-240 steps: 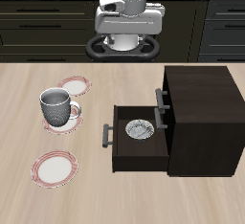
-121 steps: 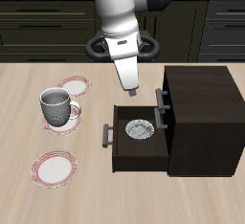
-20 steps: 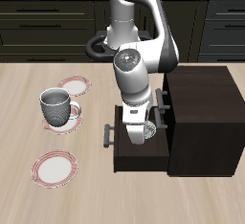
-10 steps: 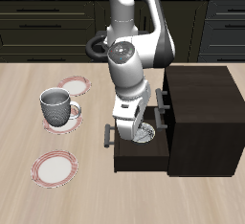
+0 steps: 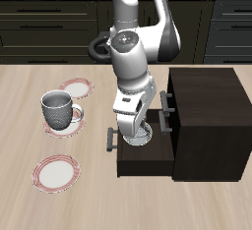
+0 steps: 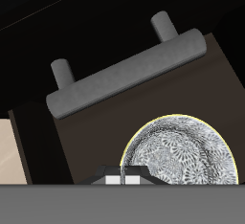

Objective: Place the bowl on the nearest plate relative to the robot

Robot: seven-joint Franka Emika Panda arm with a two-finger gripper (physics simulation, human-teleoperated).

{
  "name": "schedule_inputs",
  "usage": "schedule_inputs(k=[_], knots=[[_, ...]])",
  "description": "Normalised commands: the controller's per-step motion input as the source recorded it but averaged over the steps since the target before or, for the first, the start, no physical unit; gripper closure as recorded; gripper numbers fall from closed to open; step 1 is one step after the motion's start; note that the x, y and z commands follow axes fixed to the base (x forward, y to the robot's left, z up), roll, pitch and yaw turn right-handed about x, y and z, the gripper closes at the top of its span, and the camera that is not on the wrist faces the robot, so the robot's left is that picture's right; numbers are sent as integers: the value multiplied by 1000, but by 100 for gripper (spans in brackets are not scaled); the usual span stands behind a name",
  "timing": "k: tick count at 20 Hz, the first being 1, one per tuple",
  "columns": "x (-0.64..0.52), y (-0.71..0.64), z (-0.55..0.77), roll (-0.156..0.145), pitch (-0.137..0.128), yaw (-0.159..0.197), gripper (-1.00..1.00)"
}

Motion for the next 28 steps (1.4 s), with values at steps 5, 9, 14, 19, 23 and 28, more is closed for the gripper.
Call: schedule_inputs(k=[5, 9, 14, 19, 23, 28], knots=[[39, -28, 383, -4, -82, -61, 100], [-15, -36, 312, 1, -46, -143, 100], [-95, -102, 236, -17, 6, -180, 100], [-187, -66, 431, 17, -56, -310, 100], [-140, -174, 307, -28, -37, -209, 100], [-188, -152, 173, -8, 35, -238, 100]])
